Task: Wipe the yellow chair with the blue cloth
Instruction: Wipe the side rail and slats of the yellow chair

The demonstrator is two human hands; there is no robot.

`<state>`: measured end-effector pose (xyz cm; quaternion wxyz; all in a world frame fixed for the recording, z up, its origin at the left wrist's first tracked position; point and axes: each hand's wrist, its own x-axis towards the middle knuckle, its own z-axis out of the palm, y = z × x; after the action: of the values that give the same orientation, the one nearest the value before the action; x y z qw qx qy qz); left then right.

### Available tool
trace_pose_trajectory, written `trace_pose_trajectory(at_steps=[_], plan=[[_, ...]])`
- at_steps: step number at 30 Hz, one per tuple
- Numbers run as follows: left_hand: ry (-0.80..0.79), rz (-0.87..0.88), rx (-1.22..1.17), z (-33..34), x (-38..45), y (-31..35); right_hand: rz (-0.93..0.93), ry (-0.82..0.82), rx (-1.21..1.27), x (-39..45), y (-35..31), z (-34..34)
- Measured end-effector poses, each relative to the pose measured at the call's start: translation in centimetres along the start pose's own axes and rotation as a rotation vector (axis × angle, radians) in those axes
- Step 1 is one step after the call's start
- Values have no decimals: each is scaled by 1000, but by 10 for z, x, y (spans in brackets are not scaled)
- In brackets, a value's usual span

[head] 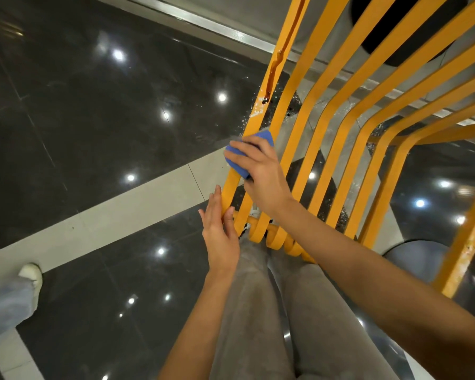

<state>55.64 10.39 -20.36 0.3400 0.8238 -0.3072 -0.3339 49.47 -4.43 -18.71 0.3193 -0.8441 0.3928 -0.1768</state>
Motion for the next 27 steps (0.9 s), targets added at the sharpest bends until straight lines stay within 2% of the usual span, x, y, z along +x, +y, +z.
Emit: trace_pose_trajectory(at_steps=[5, 8, 11, 15, 19, 24, 27], plan=[[0, 13, -4, 0, 1, 0, -170, -122, -8, -40, 13, -7], [9, 4, 74, -2, 3, 4, -76, -16, -51, -8, 27, -16], [30, 93, 233, 1, 8, 18, -25, 66, -95, 21, 25, -10], [-12, 190, 445, 12, 27, 30, -54, 21, -231, -8, 23, -2], [9, 187, 528, 19, 31, 33, -55, 24, -180, 0, 37, -14], [12, 155, 542, 17, 29, 38, 28, 88, -112, 16, 30, -6], [5, 163, 514, 16, 28, 34, -54, 4, -128, -13, 26, -5]])
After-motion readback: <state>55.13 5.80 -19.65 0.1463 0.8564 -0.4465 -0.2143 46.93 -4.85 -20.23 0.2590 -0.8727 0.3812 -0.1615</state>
